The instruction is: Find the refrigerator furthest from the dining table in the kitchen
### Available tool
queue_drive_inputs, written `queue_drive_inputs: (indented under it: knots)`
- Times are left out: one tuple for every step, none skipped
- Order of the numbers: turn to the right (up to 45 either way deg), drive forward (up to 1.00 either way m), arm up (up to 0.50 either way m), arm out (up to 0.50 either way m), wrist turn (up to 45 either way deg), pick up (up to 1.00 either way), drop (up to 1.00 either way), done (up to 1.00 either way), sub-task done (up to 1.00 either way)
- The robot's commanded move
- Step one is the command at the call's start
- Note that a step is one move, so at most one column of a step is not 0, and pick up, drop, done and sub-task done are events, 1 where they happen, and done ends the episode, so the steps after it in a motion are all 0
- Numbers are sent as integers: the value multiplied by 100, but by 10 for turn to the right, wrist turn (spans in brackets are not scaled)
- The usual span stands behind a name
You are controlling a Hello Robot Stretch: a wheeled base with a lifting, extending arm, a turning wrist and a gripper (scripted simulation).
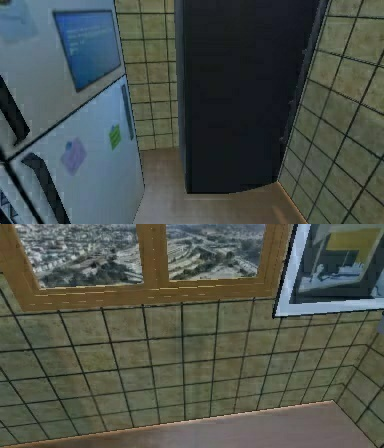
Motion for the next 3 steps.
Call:
queue_drive_inputs:
  knots:
    - [-60, 0, 0, 0, 0, 0, 0, 0, 0]
    - [0, 35, 0, 0, 0, 0, 0, 0, 0]
    - [180, 0, 0, 0, 0, 0, 0, 0, 0]
